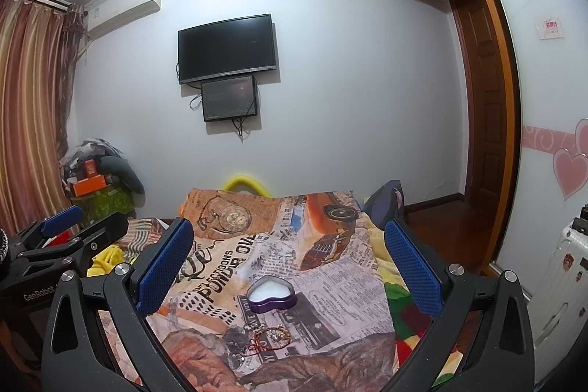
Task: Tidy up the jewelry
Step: 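Move both tools down toward the jewelry beside the purple heart tin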
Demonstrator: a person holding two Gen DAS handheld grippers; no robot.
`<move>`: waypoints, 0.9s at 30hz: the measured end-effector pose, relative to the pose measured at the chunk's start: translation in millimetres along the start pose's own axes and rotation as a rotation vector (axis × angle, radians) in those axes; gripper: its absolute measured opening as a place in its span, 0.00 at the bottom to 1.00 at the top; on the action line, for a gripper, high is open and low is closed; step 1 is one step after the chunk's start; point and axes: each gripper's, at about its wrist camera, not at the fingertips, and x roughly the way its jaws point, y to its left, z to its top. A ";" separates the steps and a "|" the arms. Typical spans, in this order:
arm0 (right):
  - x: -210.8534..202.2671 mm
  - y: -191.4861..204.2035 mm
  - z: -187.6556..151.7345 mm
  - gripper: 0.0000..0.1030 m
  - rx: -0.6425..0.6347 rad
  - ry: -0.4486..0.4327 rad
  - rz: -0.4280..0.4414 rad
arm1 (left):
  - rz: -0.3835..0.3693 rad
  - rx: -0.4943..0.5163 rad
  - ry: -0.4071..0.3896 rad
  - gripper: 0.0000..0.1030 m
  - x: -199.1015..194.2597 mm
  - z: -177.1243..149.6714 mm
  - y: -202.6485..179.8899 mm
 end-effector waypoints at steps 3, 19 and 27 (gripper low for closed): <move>4.3 -1.0 -1.2 1.00 0.003 0.011 -0.001 | 0.001 0.000 0.010 1.00 4.6 -1.6 0.1; 68.4 -18.7 -37.9 1.00 -0.016 0.180 -0.043 | 0.024 -0.026 0.236 1.00 88.9 -31.0 34.7; 113.4 -30.2 -65.7 1.00 -0.026 0.350 -0.044 | 0.021 -0.007 0.418 1.00 147.0 -70.6 47.1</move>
